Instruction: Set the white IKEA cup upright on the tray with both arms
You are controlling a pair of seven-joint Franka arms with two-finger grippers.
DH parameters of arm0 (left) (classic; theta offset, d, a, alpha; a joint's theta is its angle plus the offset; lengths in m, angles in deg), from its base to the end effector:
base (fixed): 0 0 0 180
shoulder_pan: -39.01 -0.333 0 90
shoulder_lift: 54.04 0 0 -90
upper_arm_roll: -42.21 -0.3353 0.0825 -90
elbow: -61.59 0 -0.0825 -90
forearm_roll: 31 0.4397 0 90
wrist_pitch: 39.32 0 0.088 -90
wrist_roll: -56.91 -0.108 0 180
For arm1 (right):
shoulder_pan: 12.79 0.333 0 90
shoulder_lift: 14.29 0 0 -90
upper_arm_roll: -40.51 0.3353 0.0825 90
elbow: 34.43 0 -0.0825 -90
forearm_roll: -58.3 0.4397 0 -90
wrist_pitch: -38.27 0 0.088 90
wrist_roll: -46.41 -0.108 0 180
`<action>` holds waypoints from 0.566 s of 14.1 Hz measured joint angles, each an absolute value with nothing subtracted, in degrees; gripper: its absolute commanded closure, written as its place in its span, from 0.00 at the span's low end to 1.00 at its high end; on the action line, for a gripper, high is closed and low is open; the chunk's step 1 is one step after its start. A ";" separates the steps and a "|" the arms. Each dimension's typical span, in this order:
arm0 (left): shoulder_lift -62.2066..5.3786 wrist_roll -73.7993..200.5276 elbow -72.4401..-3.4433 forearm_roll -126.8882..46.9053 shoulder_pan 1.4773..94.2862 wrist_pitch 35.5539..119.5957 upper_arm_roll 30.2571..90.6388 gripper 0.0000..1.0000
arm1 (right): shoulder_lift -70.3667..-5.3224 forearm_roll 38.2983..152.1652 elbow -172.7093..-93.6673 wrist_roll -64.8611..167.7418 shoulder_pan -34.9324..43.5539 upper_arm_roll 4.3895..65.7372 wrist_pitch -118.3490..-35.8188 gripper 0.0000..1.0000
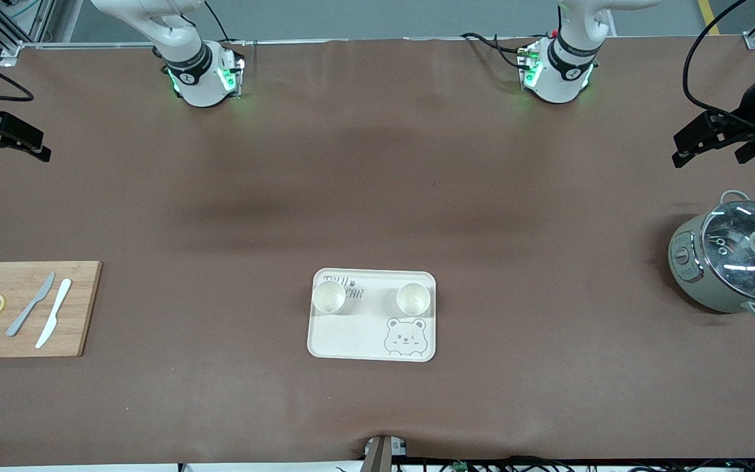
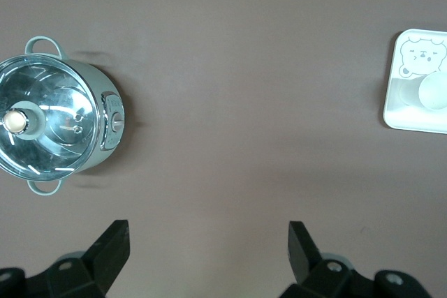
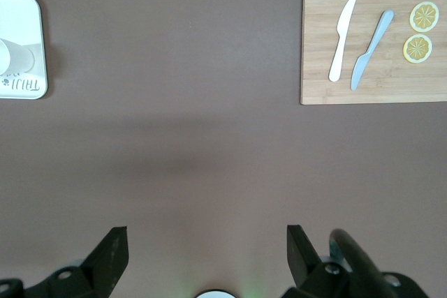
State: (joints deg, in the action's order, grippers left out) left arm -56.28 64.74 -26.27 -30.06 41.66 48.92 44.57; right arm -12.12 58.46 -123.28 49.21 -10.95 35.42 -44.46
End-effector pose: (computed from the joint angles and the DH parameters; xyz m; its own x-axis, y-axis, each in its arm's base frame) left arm 0.5921 -0.0506 0.6832 0.9976 0.0497 0.0477 0.0503 -0.9987 -0.0116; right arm 0.5833 -0.0339 0.6651 0.9976 -0.0071 -0.0686 -0.0077 -0.9999 -0.0095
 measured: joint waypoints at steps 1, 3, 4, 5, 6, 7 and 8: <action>-56.28 64.74 -26.13 -30.06 41.61 48.95 44.55 0.00 | -12.12 58.46 -123.28 49.21 -10.95 35.43 -44.43 0.00; -56.31 64.74 -25.72 -30.06 41.39 48.70 44.51 0.00 | -12.12 58.46 -123.28 49.21 -10.95 35.43 -44.42 0.00; -56.30 64.74 -25.69 -30.06 41.31 48.52 44.51 0.00 | -12.12 58.46 -123.28 49.21 -10.95 35.43 -44.42 0.00; -56.30 64.74 -25.69 -30.06 41.27 48.41 44.51 0.00 | -12.12 58.46 -123.28 49.21 -10.95 35.43 -44.42 0.00; -56.30 64.74 -25.69 -30.06 41.27 48.31 44.51 0.00 | -12.12 58.46 -123.28 49.21 -10.95 35.43 -44.41 0.00; -56.30 64.74 -25.68 -30.06 41.27 48.31 44.51 0.00 | -12.12 58.46 -123.28 49.21 -10.95 35.43 -44.38 0.00; -56.30 64.74 -25.64 -30.06 41.27 48.31 44.51 0.00 | -12.12 58.46 -123.28 49.21 -10.95 35.44 -44.37 0.00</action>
State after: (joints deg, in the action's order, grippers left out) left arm -56.30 64.74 -25.64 -30.06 41.27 48.31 44.51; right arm -12.12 58.46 -123.28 49.21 -10.95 35.44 -44.37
